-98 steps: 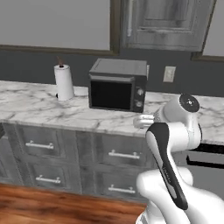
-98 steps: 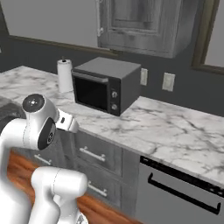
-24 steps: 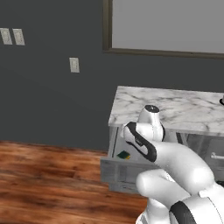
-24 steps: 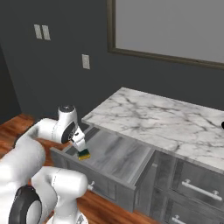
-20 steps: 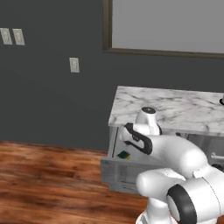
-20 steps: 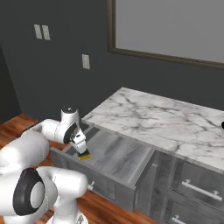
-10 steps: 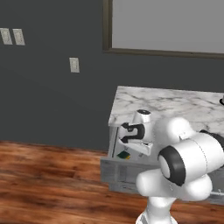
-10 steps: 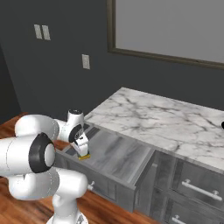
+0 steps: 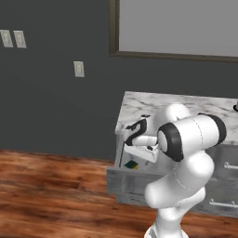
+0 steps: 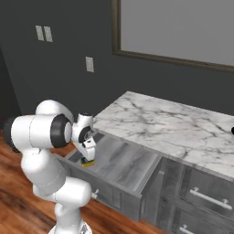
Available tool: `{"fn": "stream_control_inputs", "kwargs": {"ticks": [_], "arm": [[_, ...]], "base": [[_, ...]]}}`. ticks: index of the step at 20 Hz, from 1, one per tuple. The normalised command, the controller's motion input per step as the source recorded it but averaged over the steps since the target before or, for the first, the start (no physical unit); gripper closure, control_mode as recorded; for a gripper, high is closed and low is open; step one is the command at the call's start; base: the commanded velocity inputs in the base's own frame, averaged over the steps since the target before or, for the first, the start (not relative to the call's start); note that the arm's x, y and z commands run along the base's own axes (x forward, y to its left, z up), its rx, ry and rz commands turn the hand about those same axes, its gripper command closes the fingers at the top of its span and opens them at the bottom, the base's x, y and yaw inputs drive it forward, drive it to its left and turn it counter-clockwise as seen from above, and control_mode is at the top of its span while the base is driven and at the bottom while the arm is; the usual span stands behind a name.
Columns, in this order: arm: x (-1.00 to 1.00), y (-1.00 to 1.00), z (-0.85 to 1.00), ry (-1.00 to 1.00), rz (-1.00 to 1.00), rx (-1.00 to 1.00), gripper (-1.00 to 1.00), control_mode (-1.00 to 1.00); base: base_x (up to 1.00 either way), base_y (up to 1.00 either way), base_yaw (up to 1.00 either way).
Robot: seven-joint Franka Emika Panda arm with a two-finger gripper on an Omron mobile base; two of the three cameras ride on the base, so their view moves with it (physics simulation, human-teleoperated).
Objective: Restock the sink supplies by placing the sponge and soap dispenser on the counter and next to the sink. Make sure the soap dispenser is upright.
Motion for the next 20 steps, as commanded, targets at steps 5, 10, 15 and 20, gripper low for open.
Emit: {"fn": "stream_control_inputs", "kwargs": {"ticks": [5,10,15,20], "arm": [[0.02,0.0,-0.36,0.0,-0.04,0.0,-1.0,-1.0],[0.0,0.0,-0.35,-0.09,-0.03,0.0,-1.0,-1.0],[0.02,0.0,-0.14,-0.09,-0.02,0.0,-1.0,-1.0],[0.04,0.01,-0.21,-0.05,-0.01,0.0,-1.0,-1.0]], "base": [[0.0,0.0,0.0],[0.0,0.0,0.0],[0.0,0.0,0.0],[0.0,0.0,0.0]]}}
